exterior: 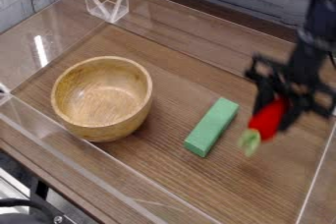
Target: Move the red fruit to the left side of the table
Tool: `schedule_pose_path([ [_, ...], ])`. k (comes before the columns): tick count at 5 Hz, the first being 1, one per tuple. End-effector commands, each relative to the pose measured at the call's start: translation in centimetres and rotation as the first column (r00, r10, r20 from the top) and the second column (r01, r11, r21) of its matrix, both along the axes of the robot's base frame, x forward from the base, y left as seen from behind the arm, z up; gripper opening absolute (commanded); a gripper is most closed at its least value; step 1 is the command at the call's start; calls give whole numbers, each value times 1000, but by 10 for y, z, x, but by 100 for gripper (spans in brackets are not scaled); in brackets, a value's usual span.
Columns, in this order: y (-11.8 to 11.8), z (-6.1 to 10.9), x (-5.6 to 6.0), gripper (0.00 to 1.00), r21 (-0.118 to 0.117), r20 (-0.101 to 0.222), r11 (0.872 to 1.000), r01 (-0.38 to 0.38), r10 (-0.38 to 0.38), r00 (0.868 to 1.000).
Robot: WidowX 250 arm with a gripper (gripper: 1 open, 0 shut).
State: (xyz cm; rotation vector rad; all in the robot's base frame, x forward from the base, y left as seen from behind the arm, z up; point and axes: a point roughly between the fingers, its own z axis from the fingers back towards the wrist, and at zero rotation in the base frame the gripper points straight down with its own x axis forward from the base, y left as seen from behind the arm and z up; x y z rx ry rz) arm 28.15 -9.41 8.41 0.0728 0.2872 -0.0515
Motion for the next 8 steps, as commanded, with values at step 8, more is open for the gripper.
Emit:
schedule_pose_path([
  [8, 200, 44, 35, 0, 3, 168, 981, -195, 191, 967],
])
